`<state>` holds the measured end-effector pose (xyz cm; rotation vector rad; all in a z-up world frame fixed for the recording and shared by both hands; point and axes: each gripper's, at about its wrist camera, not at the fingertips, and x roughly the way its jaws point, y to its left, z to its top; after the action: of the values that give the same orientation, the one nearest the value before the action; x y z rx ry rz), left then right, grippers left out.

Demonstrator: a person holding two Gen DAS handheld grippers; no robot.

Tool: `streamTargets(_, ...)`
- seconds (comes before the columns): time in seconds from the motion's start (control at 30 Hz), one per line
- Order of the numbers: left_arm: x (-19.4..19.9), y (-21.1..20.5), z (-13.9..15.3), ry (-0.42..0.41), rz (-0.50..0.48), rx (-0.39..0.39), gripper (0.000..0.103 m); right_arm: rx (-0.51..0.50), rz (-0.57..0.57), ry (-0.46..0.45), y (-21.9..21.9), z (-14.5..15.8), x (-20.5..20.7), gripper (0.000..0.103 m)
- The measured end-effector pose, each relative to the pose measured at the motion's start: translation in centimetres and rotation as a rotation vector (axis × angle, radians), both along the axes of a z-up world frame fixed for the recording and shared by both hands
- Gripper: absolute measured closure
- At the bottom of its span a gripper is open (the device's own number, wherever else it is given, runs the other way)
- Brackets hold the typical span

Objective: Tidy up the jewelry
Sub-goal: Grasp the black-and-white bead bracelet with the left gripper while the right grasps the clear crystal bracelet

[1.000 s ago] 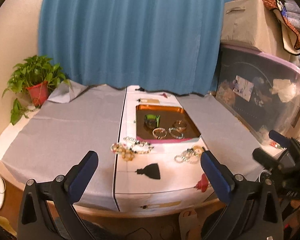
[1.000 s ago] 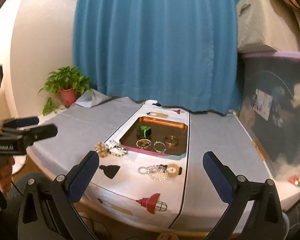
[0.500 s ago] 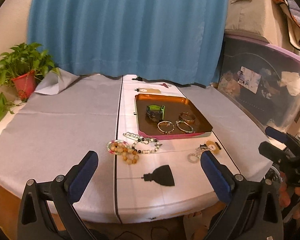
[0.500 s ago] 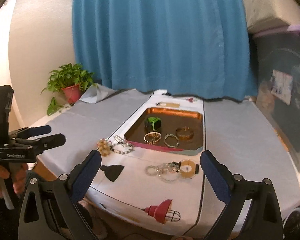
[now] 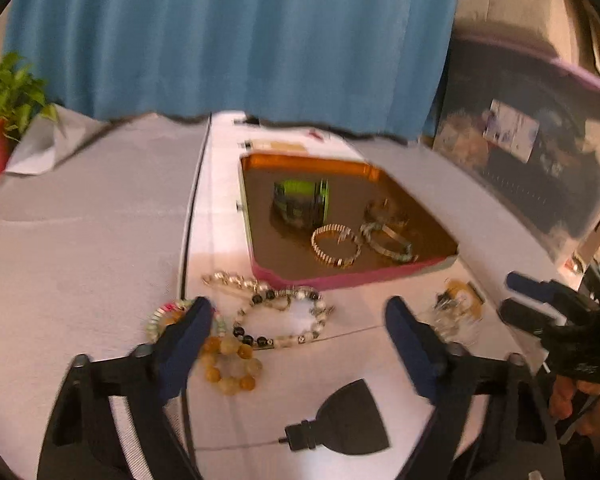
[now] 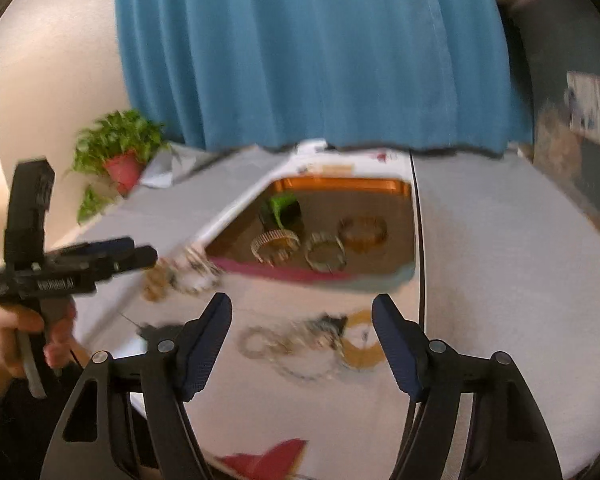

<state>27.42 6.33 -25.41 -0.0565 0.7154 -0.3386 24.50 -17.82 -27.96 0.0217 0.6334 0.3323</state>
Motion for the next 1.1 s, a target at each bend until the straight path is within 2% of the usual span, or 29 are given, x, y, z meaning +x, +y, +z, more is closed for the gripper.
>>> streamTargets(0.07,0.8,-0.4,-0.9,0.031,0.008,0.039,0.045,-0.035,-0.014,0.08,0.0,-1.9,1.4,0.059)
streamTargets(0.13,1.4,-0.6,-1.5,0.051,0.0,0.057,0.049,-0.028,-0.014,0.136,-0.1,-3.0,2.5,0.059)
streamTargets(0.27,2.4,-0.6,-2.4,0.083,0.023,0.092,0.057,-0.005,0.015,0.162,-0.3,-3.6,3.0,0.06)
streamTargets(0.33,2.9,-0.7,-3.1,0.103,0.036,0.113,0.058,-0.039,0.024,0.147,0.2,-3.7,2.9,0.06)
streamTargets(0.43,3.3,-1.6,-3.4,0.084,0.042,0.195,0.057,-0.062,0.027,0.147,0.6,-3.7,2.9,0.062)
streamTargets(0.47,3.5,-1.6,-3.3,0.086,0.045,0.19,0.057,-0.073,0.026,0.145,0.8,-3.7,3.0,0.065)
streamTargets(0.53,3.7,-1.5,-3.3,0.084,0.051,0.183,0.069,-0.129,0.02,0.131,1.5,-3.8,3.0,0.07)
streamTargets(0.6,3.7,-1.7,-3.2,0.075,0.045,0.184,0.092,-0.169,0.021,0.116,1.9,-3.9,2.9,0.071)
streamTargets(0.67,3.5,-2.0,-3.2,0.071,0.032,0.188,0.097,-0.174,0.029,0.109,2.1,-4.0,3.0,0.076)
streamTargets(0.7,3.3,-2.0,-3.2,0.079,0.012,0.16,0.097,-0.177,0.025,0.11,1.9,-4.0,3.1,0.091)
streamTargets(0.73,3.1,-2.0,-3.1,0.092,-0.016,0.111,0.097,-0.203,-0.003,0.104,1.8,-4.0,3.2,0.095)
streamTargets(0.77,2.8,-2.0,-2.8,0.097,-0.039,0.072,0.097,-0.185,-0.007,0.111,1.5,-3.9,3.2,0.095)
streamTargets(0.83,1.7,-2.3,-2.1,0.082,-0.072,0.049,0.097,-0.117,-0.012,0.136,0.7,-3.7,3.1,0.095)
streamTargets(1.0,-1.5,-1.7,-1.5,0.102,-0.09,0.001,0.097,-0.085,-0.015,0.128,-0.1,-3.0,1.3,0.095)
streamTargets(1.1,-2.9,-1.2,-1.5,0.109,-0.084,-0.002,0.097,-0.084,-0.022,0.102,-0.2,-2.3,-0.3,0.093)
